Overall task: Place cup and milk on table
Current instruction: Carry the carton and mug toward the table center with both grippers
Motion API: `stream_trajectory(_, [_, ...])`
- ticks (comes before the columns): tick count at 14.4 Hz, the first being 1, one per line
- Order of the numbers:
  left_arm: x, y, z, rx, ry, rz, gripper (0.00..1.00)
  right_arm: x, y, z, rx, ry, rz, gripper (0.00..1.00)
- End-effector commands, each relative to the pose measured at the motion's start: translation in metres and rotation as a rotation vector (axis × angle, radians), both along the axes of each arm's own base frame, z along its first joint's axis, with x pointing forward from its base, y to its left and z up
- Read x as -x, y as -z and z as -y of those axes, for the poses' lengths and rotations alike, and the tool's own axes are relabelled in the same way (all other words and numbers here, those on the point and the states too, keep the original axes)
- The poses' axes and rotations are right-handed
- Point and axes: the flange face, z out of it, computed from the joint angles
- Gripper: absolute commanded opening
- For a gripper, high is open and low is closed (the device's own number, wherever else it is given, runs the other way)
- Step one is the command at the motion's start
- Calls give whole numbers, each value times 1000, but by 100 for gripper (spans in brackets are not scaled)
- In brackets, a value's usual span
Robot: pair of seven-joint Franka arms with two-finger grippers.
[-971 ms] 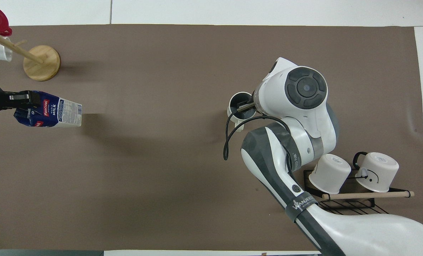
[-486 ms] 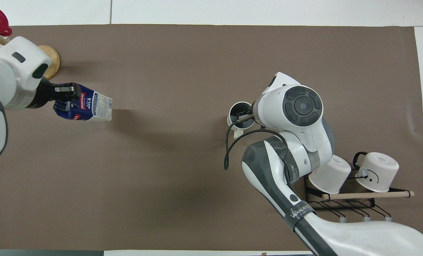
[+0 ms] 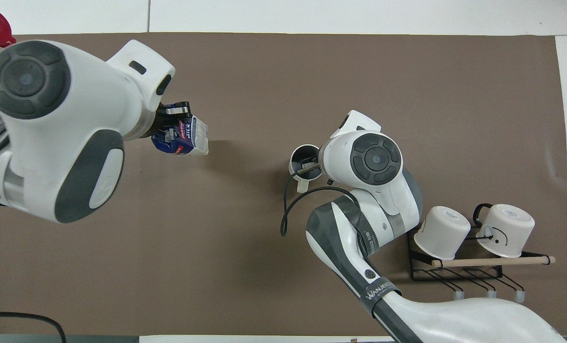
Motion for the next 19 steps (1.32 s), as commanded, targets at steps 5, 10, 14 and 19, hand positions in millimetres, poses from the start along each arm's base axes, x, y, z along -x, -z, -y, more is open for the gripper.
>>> stream_trajectory(5, [10, 39, 92, -61, -134, -1, 0, 3, 7, 12, 21, 11, 6, 0])
stream_trajectory(10, [15, 41, 119, -25, -118, 36, 0, 5, 11, 13, 22, 20, -4, 99])
stream_trajectory(14, [25, 45, 135, -18, -85, 47, 0, 2, -13, 14, 6, 47, 12, 100])
stream_trajectory(19, [39, 58, 149, -28, -59, 31, 0, -23, -111, 52, 18, 125, -41, 100])
